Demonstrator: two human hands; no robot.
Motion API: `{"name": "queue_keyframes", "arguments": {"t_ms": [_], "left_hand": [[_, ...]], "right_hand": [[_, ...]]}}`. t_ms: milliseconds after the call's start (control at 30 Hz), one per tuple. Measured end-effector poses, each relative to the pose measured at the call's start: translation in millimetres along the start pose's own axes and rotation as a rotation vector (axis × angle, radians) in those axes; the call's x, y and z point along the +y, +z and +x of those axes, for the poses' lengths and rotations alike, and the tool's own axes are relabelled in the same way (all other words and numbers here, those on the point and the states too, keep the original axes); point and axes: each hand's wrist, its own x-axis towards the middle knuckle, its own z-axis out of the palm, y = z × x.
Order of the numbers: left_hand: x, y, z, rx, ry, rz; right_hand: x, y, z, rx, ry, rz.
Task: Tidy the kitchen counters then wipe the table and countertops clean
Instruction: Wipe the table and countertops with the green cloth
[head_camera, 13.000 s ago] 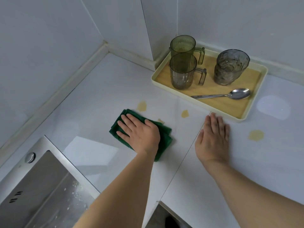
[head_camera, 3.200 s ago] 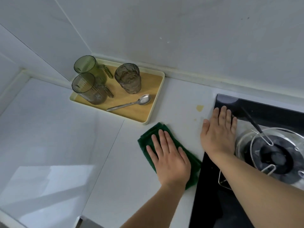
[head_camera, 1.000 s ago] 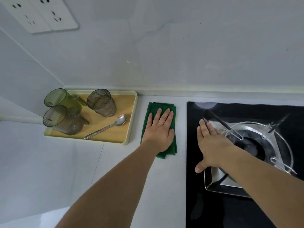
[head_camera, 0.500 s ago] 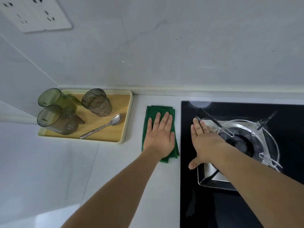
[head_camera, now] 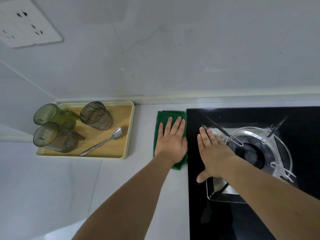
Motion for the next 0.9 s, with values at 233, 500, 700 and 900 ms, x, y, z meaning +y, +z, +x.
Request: {"name": "queue_keyframes", "arguments": {"t_ms": [233, 500, 700, 900], "left_hand": [[-9.2, -10.5, 62.2, 0.045, 0.013, 0.005], [-10.6, -26.4, 47.9, 0.083, -0.208, -0.382], [-10.0, -40.4, 2.7, 0.085, -0.633, -0.448], [8.1, -76.3, -3.8, -0.058, -0.635, -0.686]], "right_hand": [[3.1, 1.2, 2.1, 0.001, -0.008, -0.018], [-4.5, -4.6, 0.6, -0.025, 0.034, -0.064], [-14.1, 4.4, -30.8, 0.125, 0.023, -0.028], [-6.4, 2.0, -72.7, 0.251, -0.007, 0.092]]}}
